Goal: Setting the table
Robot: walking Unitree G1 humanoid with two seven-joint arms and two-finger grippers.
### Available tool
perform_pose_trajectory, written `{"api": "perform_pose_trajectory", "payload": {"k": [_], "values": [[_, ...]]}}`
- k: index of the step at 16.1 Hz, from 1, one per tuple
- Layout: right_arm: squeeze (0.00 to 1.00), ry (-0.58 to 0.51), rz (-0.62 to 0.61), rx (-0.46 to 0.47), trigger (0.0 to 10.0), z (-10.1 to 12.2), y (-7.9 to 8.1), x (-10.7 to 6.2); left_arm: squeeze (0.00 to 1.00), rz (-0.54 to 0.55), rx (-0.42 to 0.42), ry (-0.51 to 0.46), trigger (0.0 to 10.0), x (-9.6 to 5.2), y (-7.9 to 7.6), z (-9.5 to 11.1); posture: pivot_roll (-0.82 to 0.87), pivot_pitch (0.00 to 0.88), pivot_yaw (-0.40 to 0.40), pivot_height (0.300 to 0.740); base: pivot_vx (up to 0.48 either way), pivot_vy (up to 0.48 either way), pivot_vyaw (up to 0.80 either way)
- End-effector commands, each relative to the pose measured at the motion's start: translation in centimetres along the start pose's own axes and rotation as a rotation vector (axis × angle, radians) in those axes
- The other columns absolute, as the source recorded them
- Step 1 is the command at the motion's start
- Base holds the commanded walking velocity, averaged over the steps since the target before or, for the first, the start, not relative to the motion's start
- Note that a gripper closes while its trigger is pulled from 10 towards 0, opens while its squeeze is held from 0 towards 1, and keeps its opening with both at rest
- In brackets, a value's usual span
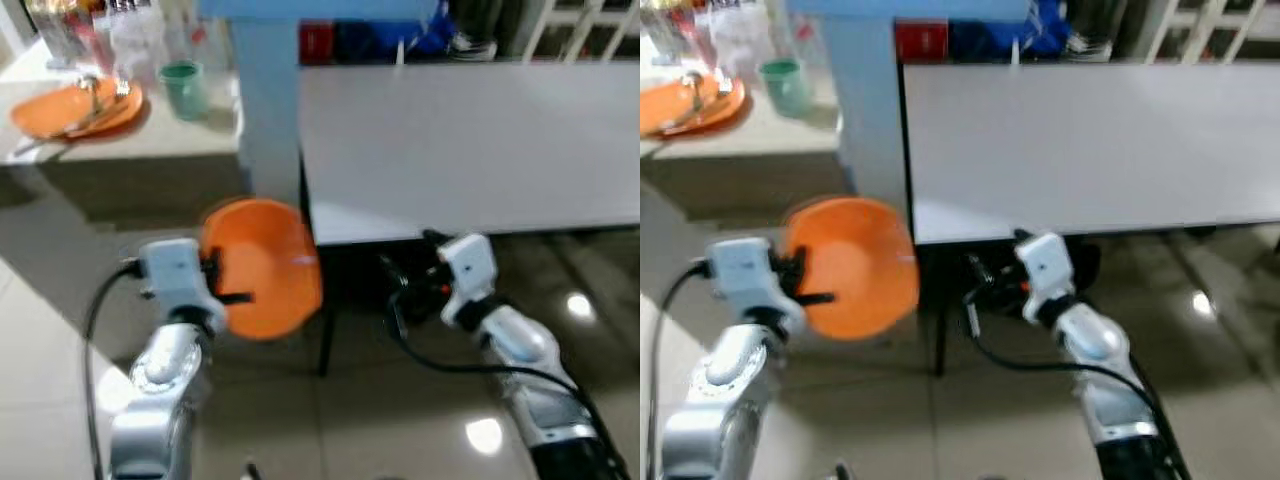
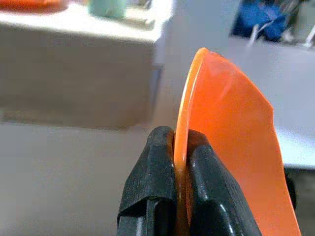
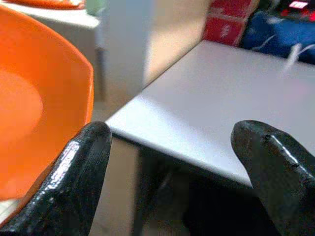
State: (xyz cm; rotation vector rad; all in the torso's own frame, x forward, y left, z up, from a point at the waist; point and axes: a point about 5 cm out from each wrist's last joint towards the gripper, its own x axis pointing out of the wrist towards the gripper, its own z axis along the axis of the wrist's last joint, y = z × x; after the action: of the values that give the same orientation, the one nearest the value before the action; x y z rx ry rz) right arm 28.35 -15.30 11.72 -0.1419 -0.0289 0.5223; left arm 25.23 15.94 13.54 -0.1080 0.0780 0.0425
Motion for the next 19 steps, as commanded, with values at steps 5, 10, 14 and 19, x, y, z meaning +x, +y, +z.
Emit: {"api": "perform_pose_trajectory", "payload": {"k": [5,10,14,19], "values": [[0.00,-0.002,0.020,-0.001,10.0,-0.5,0.9,0.3,0.00,-0.054,0.070,-0.209,0.0,-1.1,-1.2,3.9,-0.06,0.047,0.008,0.740,0.000,-0.365,0.00],[0.00,-0.003,0.020,0.004,10.0,-0.7,1.0,0.5,0.00,-0.050,0.099,-0.223,0.0,-0.7,-1.1,4.3,-0.06,0.032,0.009,0.740,0.000,-0.280,0.00],[0.00,-0.009,0.015,0.000,10.0,-0.6,1.0,0.5,0.00,-0.015,0.137,-0.148,0.0,0.3,0.1,2.7,-0.06,0.032,0.017,0.740,0.360,-0.311,0.00],[0.00,-0.003,0.019,0.008,10.0,-0.9,1.5,0.3,0.00,0.017,0.128,-0.101,0.0,0.6,0.8,1.8,-0.07,0.036,0.020,0.740,0.457,-0.053,0.00]]}}
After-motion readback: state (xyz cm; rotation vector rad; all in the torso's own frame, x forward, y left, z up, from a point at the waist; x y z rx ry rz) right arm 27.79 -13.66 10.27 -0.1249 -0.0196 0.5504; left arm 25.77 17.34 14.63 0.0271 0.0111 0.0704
